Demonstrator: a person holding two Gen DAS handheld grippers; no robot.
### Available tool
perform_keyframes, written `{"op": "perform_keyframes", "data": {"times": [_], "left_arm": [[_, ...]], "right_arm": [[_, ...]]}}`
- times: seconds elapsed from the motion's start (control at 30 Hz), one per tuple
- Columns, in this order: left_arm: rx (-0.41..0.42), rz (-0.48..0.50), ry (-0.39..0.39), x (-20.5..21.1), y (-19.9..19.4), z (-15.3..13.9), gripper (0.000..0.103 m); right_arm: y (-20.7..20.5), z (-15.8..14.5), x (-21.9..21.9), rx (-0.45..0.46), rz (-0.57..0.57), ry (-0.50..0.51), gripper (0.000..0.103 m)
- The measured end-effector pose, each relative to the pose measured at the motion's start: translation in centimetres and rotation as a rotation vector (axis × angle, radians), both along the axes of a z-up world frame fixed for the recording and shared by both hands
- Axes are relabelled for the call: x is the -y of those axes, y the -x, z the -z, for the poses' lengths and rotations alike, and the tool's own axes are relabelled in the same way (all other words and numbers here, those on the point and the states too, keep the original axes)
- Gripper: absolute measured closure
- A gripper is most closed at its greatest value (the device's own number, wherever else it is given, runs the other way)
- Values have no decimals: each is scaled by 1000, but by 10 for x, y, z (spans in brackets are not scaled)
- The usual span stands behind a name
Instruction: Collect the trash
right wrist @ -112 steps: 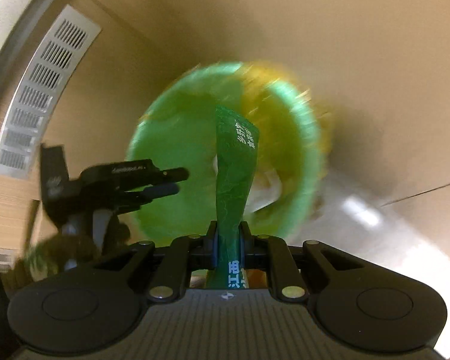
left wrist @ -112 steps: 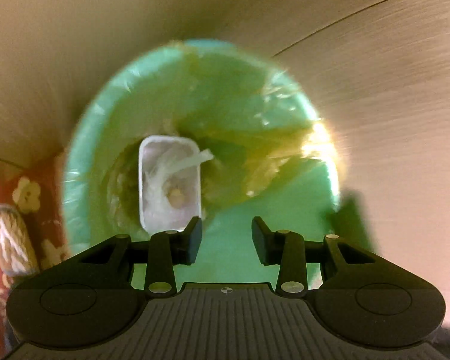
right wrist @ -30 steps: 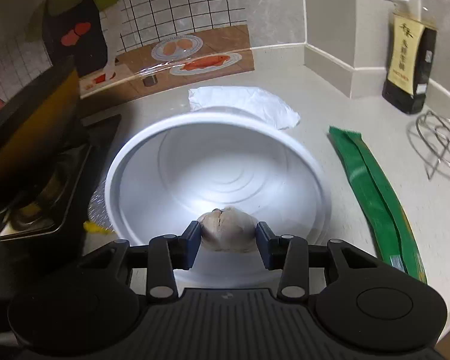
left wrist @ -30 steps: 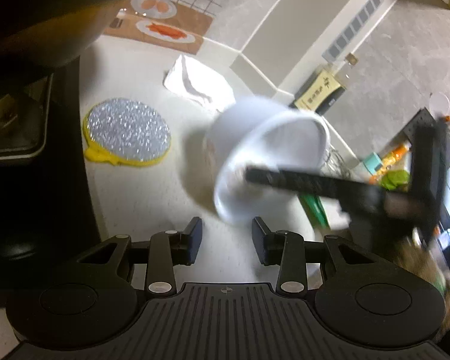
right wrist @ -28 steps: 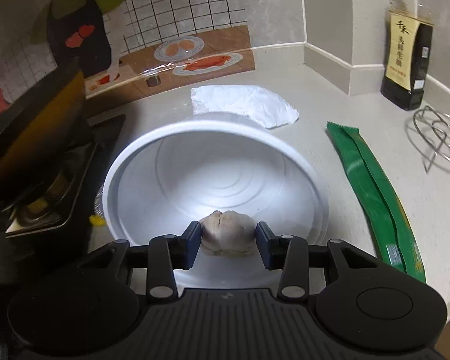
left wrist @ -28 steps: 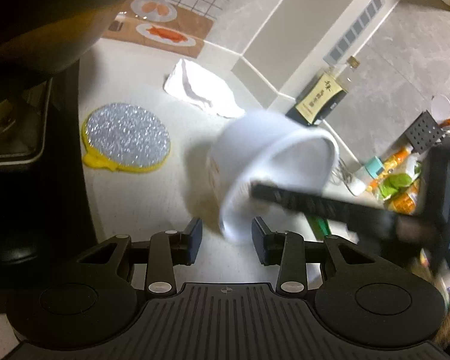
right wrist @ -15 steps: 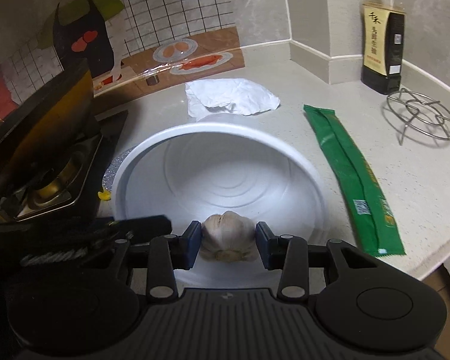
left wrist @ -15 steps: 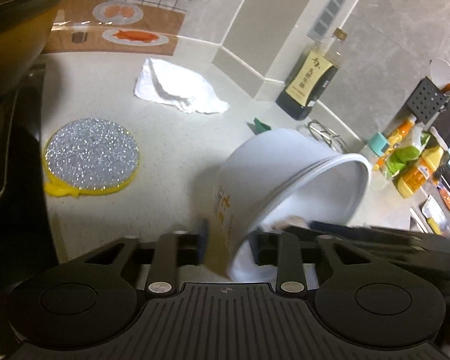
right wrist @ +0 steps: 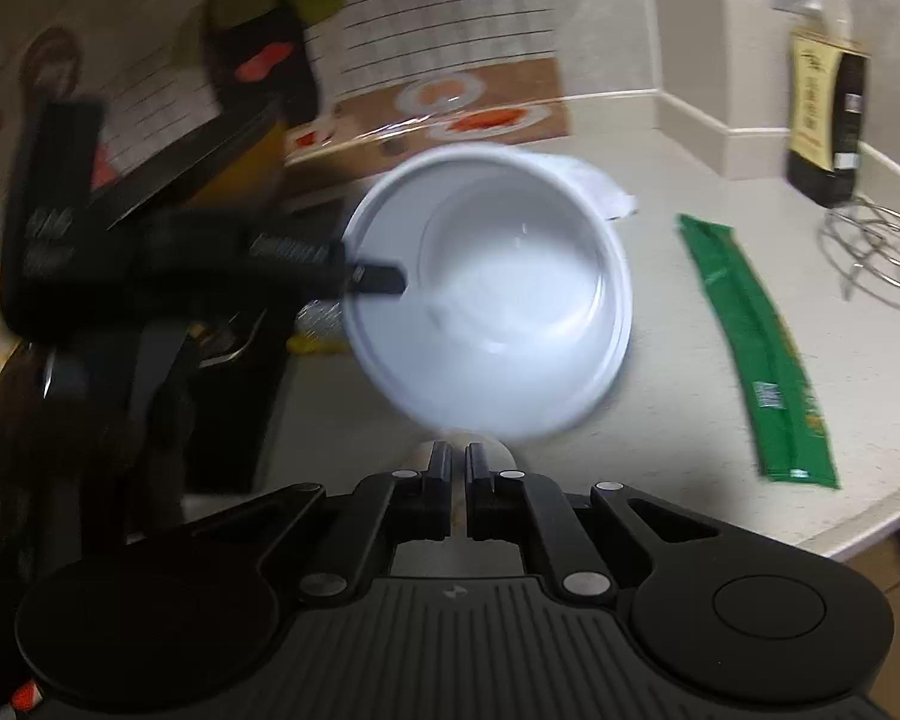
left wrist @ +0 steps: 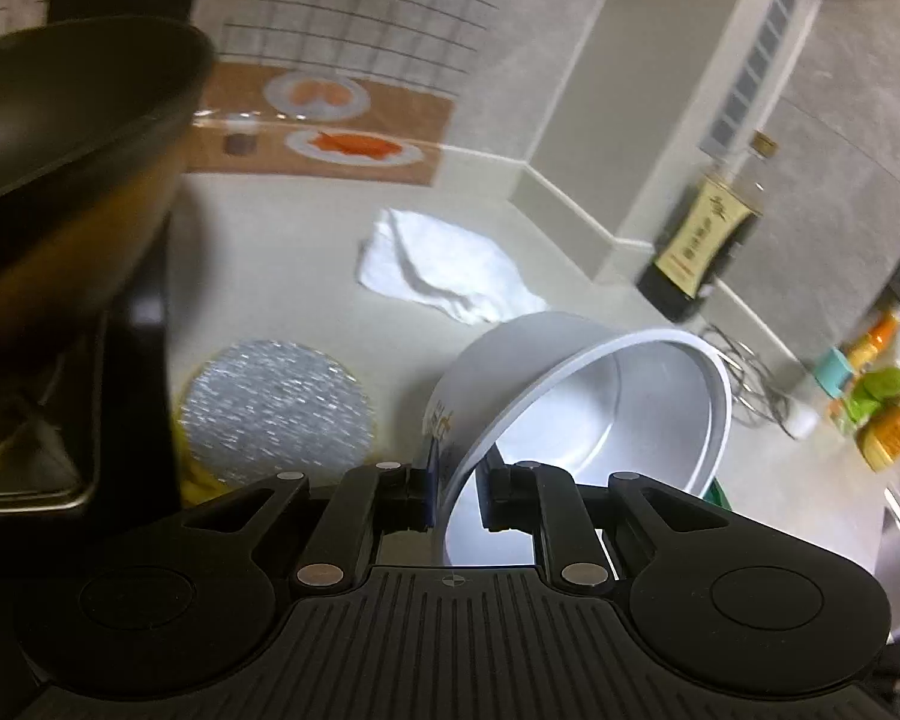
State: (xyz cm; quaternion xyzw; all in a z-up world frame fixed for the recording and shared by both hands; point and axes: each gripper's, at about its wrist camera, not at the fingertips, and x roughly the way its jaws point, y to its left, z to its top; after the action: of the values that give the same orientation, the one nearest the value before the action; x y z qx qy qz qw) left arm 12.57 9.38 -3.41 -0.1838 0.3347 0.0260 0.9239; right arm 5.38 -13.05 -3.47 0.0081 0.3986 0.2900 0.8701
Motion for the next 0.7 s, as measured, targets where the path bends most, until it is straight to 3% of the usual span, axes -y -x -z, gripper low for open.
{"op": "perform_keyframes", "data": {"times": [0.17, 0.23, 0.3, 0.37, 0.53, 0.7], "left_arm": [[0, -7, 7, -2, 2, -1, 86], [-1, -4, 2, 0, 2, -1, 87], [-3, 1, -1, 1, 2, 0, 87], [-9, -1, 2, 0, 2, 1, 87], [-12, 13, 33, -10, 6, 1, 87], [-22, 8, 71, -21, 15, 3, 88]], "right_arm": [[3, 6, -8, 9, -25, 34, 95], [1, 7, -12, 9, -23, 51, 85], [2, 11, -16, -2, -41, 45, 53], [5, 15, -23, -20, -91, 20, 43], [15, 20, -53, 12, -195, 70, 43], [18, 18, -62, 79, -182, 130, 43]]}}
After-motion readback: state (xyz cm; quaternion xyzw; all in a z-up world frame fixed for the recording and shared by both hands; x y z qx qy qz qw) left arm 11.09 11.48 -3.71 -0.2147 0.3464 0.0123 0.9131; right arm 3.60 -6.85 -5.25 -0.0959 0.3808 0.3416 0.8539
